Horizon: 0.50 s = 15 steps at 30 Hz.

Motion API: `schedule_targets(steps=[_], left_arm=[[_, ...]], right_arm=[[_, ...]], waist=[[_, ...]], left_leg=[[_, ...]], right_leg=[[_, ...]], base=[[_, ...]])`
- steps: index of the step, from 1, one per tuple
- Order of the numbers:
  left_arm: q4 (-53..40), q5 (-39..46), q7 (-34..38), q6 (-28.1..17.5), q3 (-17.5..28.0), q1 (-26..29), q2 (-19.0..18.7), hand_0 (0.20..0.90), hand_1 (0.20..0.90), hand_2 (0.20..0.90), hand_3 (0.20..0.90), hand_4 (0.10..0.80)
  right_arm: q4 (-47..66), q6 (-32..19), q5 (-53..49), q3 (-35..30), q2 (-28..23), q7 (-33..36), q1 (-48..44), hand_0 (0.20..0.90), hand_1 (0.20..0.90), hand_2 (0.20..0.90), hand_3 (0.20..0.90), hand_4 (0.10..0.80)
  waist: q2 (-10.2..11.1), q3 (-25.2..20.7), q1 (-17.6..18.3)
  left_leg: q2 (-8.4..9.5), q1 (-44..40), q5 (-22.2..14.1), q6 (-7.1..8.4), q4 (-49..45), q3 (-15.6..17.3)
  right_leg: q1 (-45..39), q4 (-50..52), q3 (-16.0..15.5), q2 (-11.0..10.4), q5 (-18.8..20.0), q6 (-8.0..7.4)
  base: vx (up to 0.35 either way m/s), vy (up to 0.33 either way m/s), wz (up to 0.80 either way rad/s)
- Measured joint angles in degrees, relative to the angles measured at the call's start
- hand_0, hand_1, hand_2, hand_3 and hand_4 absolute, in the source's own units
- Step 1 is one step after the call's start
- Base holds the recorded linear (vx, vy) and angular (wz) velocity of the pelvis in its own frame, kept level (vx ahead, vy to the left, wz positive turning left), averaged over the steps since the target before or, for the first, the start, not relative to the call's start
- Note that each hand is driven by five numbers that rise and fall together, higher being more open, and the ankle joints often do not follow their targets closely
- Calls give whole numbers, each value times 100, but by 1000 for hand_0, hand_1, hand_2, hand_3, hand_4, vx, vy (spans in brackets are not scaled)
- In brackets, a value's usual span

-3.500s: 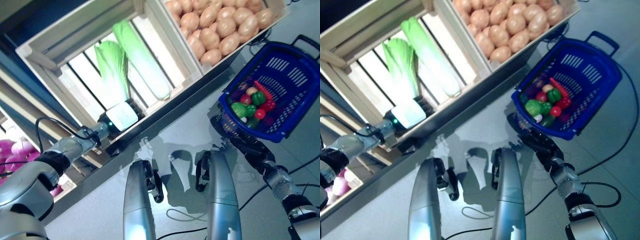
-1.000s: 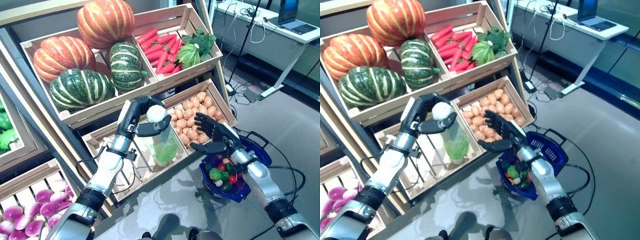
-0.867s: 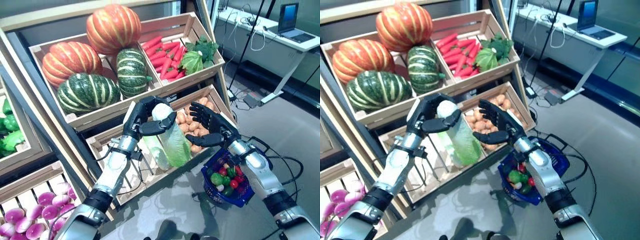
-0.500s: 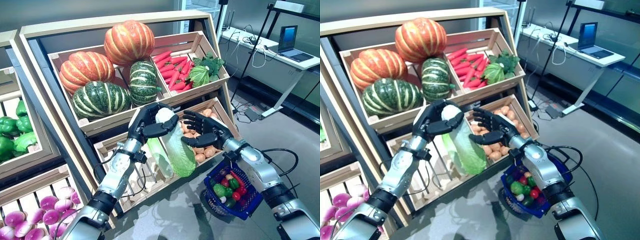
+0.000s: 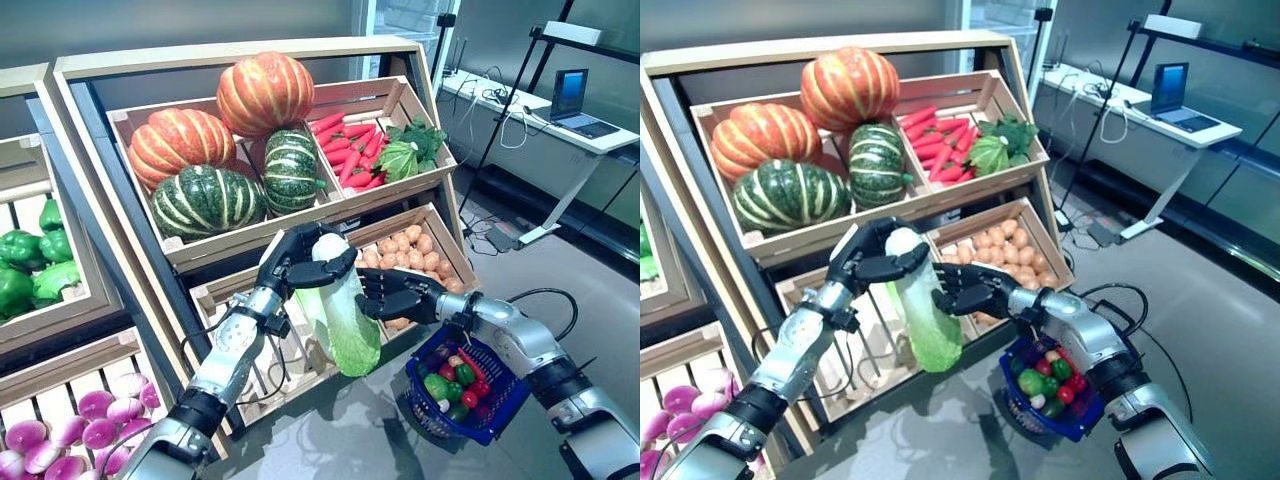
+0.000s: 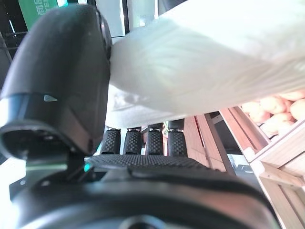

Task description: Put vegetables into the basket

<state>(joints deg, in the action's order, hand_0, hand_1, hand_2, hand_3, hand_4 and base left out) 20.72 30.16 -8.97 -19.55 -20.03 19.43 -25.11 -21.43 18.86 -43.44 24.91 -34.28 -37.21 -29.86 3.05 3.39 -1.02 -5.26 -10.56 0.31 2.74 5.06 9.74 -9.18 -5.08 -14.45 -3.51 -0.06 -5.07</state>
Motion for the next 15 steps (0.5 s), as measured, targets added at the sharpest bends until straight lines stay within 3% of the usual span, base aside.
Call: schedule_targets(steps=[9, 15], left_arm=[[1, 449, -566, -2, -210, -133, -120, 300, 300, 300, 300, 400], [-2, 672, -715, -31, -223, -138, -113, 300, 300, 300, 300, 400]], right_arm=[[-759, 455, -212, 6, -207, -1413, -191, 900, 900, 900, 900, 800], [-802, 483, -246, 16, -331, -1808, -217, 900, 900, 900, 900, 800]], waist=[[26, -43, -134], [-2, -86, -144]], left_leg=[[29, -42, 22, -21, 0, -39], [45, -41, 26, -27, 0, -143]], right_leg=[[-61, -1, -32, -29, 11, -16], [-76, -1, -52, -41, 14, -20]], base=[[-1, 2, 1], [-3, 1, 1]])
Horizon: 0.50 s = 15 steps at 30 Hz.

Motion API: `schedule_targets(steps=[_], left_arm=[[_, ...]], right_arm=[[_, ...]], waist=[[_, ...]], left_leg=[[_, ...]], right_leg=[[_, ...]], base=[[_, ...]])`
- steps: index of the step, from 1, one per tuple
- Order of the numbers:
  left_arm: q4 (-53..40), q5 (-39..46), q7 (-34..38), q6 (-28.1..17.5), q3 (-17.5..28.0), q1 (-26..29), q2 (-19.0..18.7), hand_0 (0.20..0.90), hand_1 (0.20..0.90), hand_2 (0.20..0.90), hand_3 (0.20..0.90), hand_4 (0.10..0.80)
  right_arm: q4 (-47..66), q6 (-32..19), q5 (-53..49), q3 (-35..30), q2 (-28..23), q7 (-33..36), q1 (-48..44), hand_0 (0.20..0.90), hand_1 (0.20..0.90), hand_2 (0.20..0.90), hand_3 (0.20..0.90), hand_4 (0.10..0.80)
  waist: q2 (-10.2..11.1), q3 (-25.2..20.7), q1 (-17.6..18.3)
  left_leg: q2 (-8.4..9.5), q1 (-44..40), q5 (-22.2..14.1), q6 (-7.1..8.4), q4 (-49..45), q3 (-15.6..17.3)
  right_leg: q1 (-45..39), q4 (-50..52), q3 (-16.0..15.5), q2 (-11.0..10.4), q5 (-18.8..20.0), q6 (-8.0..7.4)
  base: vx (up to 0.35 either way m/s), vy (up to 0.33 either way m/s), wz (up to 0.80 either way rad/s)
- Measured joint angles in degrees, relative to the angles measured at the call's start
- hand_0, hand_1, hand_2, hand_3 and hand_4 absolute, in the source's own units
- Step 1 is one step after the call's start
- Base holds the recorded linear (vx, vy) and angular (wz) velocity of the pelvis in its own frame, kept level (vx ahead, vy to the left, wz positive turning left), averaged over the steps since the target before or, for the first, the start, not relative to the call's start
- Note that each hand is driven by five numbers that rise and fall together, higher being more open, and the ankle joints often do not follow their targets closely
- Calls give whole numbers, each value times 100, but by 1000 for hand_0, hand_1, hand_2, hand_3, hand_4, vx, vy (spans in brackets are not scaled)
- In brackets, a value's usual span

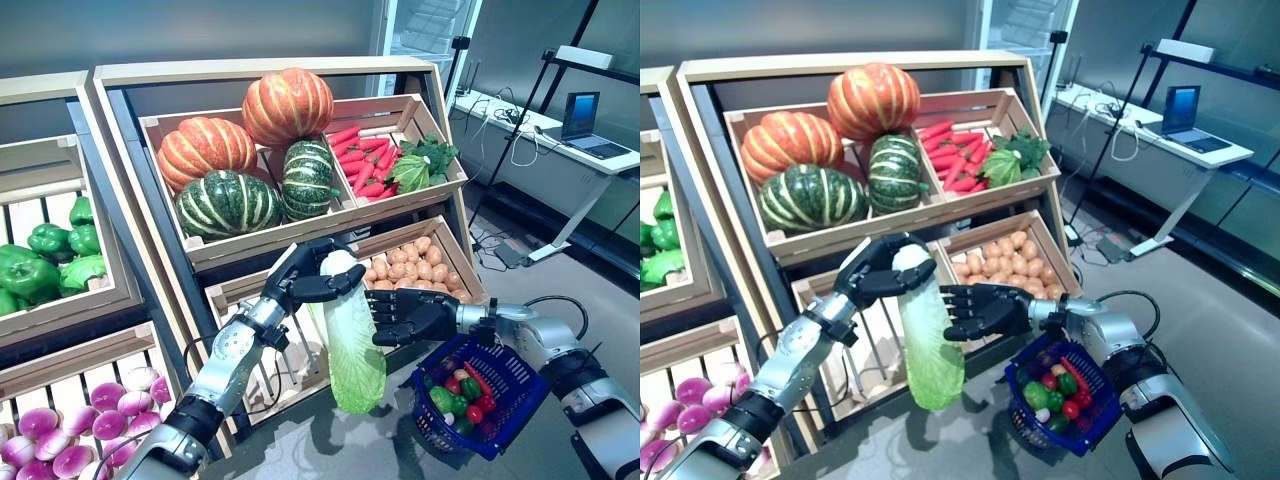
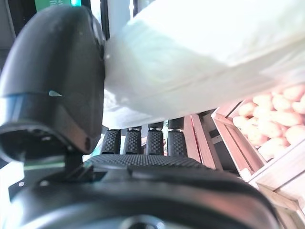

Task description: Put vegetables into the basket

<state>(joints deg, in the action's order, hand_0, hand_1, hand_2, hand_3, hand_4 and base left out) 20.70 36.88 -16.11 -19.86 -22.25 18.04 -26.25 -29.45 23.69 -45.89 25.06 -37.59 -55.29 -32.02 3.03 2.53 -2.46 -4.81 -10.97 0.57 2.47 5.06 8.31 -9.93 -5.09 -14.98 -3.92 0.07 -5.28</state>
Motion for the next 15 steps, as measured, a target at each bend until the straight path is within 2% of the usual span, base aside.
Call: schedule_targets(steps=[11, 15], left_arm=[[1, 208, 104, -1, -149, -13, 20, 300, 300, 300, 300, 400], [2, 349, 312, -1, -165, -36, 53, 300, 300, 300, 300, 400]], right_arm=[[-141, -163, 52, 71, 22, -76, -15, 900, 900, 900, 900, 800], [-250, -173, 73, 73, 242, 196, -33, 900, 900, 900, 900, 800]], waist=[[-3, -54, -3], [6, -68, 9]], left_leg=[[3, 9, 1, -1, 0, -19], [2, 8, 2, 0, 0, -19]], right_leg=[[4, 0, -1, -1, 0, 0], [4, 0, 1, 0, 0, 0]], base=[[0, 0, 0], [0, 0, 0]])
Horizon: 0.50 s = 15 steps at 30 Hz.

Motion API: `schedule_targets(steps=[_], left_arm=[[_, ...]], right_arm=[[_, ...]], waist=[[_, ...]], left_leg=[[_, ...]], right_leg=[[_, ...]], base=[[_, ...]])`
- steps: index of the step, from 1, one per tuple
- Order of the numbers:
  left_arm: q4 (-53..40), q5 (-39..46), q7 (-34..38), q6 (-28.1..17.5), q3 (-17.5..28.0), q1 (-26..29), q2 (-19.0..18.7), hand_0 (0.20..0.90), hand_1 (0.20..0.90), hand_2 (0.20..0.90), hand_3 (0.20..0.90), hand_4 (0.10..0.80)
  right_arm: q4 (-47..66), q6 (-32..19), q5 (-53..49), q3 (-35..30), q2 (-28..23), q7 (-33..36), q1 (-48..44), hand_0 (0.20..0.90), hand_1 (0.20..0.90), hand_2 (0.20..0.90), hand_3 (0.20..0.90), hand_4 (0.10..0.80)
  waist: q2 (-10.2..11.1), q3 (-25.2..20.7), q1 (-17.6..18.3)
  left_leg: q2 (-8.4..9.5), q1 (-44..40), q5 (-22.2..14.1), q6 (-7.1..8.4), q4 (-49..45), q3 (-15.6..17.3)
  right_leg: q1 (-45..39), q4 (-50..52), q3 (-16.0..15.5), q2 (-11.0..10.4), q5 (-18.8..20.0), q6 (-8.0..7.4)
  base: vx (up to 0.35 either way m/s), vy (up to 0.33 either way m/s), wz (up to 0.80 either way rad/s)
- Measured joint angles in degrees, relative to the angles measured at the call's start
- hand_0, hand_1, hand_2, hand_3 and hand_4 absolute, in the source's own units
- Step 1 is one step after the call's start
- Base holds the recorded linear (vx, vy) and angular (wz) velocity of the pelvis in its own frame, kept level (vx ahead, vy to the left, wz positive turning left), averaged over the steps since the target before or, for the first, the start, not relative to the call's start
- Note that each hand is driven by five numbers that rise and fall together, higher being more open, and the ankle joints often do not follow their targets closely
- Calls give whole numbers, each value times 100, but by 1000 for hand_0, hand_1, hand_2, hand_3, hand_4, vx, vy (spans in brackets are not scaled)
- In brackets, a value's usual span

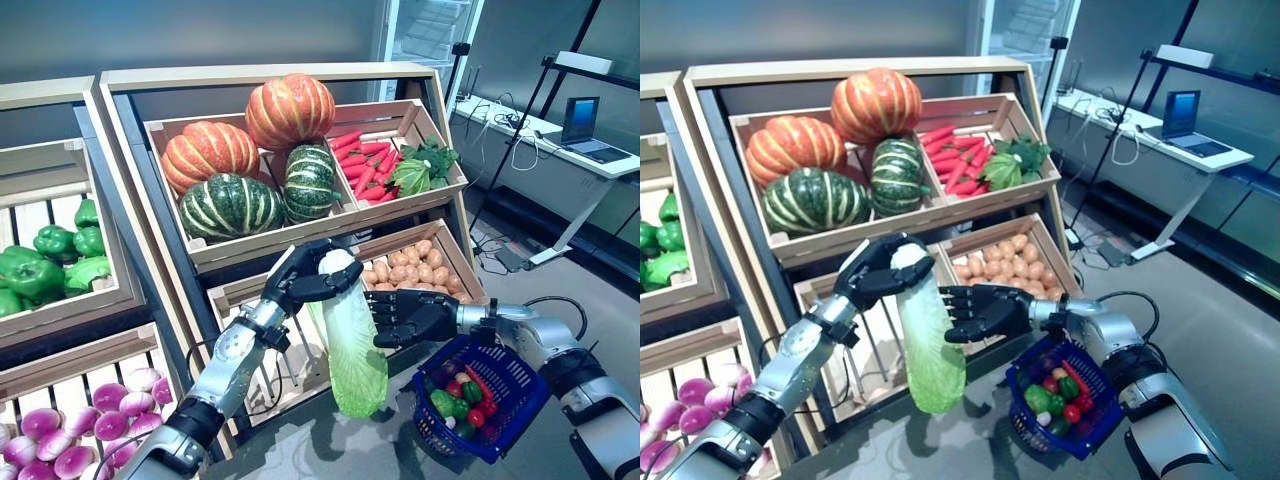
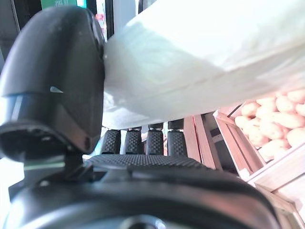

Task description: Put vegetables into the basket

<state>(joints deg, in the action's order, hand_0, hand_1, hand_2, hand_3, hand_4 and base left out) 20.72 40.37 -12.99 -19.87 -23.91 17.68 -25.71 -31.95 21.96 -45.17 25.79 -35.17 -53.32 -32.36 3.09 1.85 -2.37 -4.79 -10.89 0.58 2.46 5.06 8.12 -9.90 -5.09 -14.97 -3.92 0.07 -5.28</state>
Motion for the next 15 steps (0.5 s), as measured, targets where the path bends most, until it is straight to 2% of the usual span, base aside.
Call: schedule_targets(steps=[3, 7, 15], left_arm=[[0, 96, 125, 0, -8, -3, 27, 300, 300, 300, 300, 400], [-6, 404, 175, -2, -30, -1, 280, 300, 300, 300, 300, 400], [-5, 541, 314, 22, -49, -2, 284, 300, 300, 300, 300, 400]], right_arm=[[-160, 0, 32, 18, 245, 225, -4, 900, 900, 900, 900, 800], [-410, 5, 259, 350, 680, 555, -6, 900, 900, 900, 900, 800], [-867, 7, 255, 397, 1133, 1014, -153, 900, 900, 900, 900, 800]], waist=[[5, -7, -13], [10, -17, -32], [-4, -24, -41]], left_leg=[[0, 1, 0, 0, 0, -3], [3, 6, 3, -2, 0, -29], [10, 37, 40, -1, 0, -188]], right_leg=[[-1, 0, -3, 0, 0, 0], [-9, 0, -9, -4, -1, 0], [-25, -2, -61, -9, -1, 0]], base=[[0, 0, 0], [1, -2, 2], [-6, -1, 6]])
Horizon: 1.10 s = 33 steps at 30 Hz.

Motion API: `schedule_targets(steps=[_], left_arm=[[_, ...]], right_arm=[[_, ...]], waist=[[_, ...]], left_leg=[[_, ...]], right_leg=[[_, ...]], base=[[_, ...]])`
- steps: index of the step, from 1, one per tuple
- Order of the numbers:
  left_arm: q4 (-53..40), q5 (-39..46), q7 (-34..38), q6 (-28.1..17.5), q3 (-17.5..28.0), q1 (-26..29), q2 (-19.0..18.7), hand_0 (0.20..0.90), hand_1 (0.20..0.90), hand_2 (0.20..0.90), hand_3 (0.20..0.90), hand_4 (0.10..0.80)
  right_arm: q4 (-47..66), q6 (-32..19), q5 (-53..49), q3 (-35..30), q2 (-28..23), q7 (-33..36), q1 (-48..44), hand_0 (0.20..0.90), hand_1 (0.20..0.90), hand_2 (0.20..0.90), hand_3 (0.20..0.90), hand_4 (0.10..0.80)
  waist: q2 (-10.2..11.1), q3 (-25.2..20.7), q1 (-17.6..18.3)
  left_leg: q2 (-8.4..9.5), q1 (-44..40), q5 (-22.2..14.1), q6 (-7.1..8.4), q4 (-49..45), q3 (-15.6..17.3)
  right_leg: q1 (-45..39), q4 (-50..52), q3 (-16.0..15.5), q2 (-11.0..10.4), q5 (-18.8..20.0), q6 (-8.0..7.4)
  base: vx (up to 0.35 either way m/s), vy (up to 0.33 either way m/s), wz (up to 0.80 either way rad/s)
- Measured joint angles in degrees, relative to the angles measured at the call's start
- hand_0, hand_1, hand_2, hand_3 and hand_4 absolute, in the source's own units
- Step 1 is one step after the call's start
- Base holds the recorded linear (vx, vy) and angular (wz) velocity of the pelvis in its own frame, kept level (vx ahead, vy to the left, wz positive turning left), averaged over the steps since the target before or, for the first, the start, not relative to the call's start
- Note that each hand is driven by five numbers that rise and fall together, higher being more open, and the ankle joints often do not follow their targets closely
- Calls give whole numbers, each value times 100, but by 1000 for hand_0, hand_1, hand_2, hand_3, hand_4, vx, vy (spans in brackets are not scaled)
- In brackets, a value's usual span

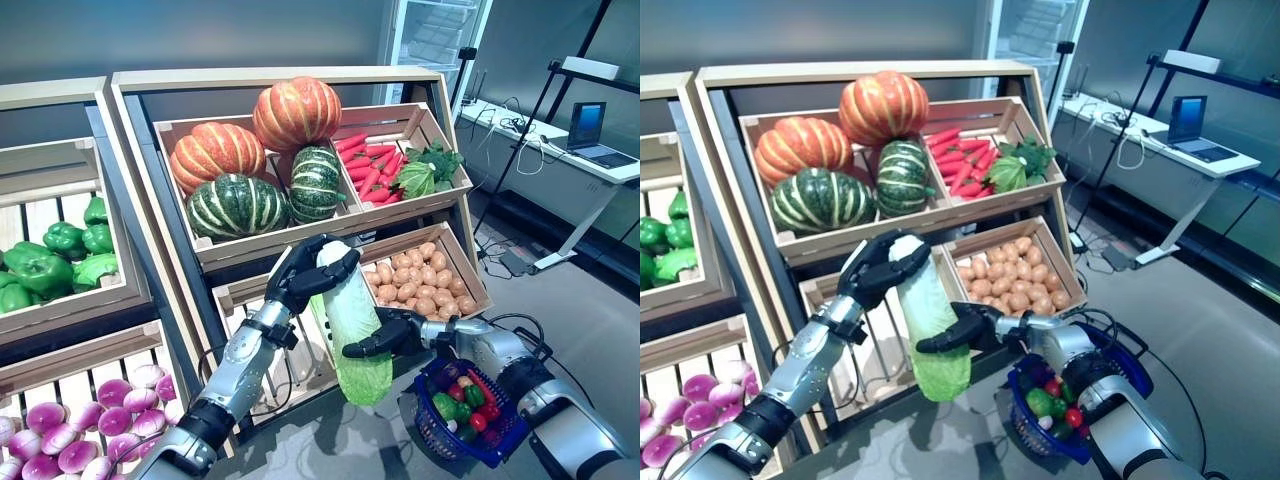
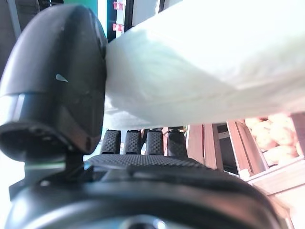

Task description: Put vegetables into the basket

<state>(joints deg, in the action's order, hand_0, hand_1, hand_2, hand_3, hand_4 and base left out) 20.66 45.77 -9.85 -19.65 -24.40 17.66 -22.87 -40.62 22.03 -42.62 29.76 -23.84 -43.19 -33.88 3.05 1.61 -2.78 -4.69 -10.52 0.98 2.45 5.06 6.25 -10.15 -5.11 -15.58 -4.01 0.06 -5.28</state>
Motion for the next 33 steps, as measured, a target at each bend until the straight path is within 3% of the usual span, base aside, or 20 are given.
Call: schedule_targets(steps=[7, 9, 10, 11, 25, 26, 33], left_arm=[[2, 18, 57, 125, -76, 0, 15, 300, 300, 300, 300, 400], [2, 93, 60, 161, -129, 1, 17, 300, 300, 300, 300, 400], [3, 138, 63, 183, -136, 1, 16, 300, 300, 300, 300, 400], [6, 183, 91, 192, -148, 1, 16, 300, 300, 300, 300, 400], [5, 631, 180, 263, -40, 11, 157, 300, 300, 300, 300, 400], [5, 629, 190, 284, 0, 11, 182, 900, 900, 900, 900, 800], [0, 418, 190, 513, -5, 8, 212, 900, 900, 900, 900, 800]], right_arm=[[-476, 0, 190, 49, 315, 62, -190, 900, 900, 900, 900, 800], [-532, 0, 190, 56, 360, 84, -190, 726, 726, 726, 726, 684], [-540, -1, 187, 61, 372, 98, -190, 465, 465, 465, 465, 510], [-540, -1, 173, 69, 399, 135, -191, 300, 300, 300, 300, 400], [-295, -232, 150, 237, 447, 629, -183, 300, 300, 300, 300, 400], [-293, -253, 150, 237, 442, 637, -184, 300, 300, 300, 300, 400], [-283, -364, 124, 134, 400, 1143, -90, 300, 300, 300, 300, 400]], waist=[[-16, -10, -60], [-20, -12, -125], [-22, -13, -127], [-27, -16, -138], [-59, -33, -122], [-60, -32, -120], [-79, -23, -118]], left_leg=[[7, 66, 42, 3, 0, -121], [8, 67, 46, 3, 0, -127], [8, 68, 46, 4, 0, -127], [8, 72, 48, 4, 0, -133], [10, 90, 65, 2, 0, -157], [10, 91, 65, 2, 0, -155], [12, 99, 64, 2, 0, -140]], right_leg=[[0, 0, -95, -5, -1, 2], [0, 0, -95, -5, -1, 2], [0, 0, -95, -5, -1, 2], [0, 0, -101, -5, -1, 2], [5, 0, -99, -5, -2, 2], [6, 0, -97, -5, -2, 2], [21, 0, -87, -6, -1, 2]], base=[[-8, -2, 8], [0, 0, 0], [0, 0, 0], [0, 0, 0], [0, 0, 0], [0, 0, 0], [0, 0, 0]])
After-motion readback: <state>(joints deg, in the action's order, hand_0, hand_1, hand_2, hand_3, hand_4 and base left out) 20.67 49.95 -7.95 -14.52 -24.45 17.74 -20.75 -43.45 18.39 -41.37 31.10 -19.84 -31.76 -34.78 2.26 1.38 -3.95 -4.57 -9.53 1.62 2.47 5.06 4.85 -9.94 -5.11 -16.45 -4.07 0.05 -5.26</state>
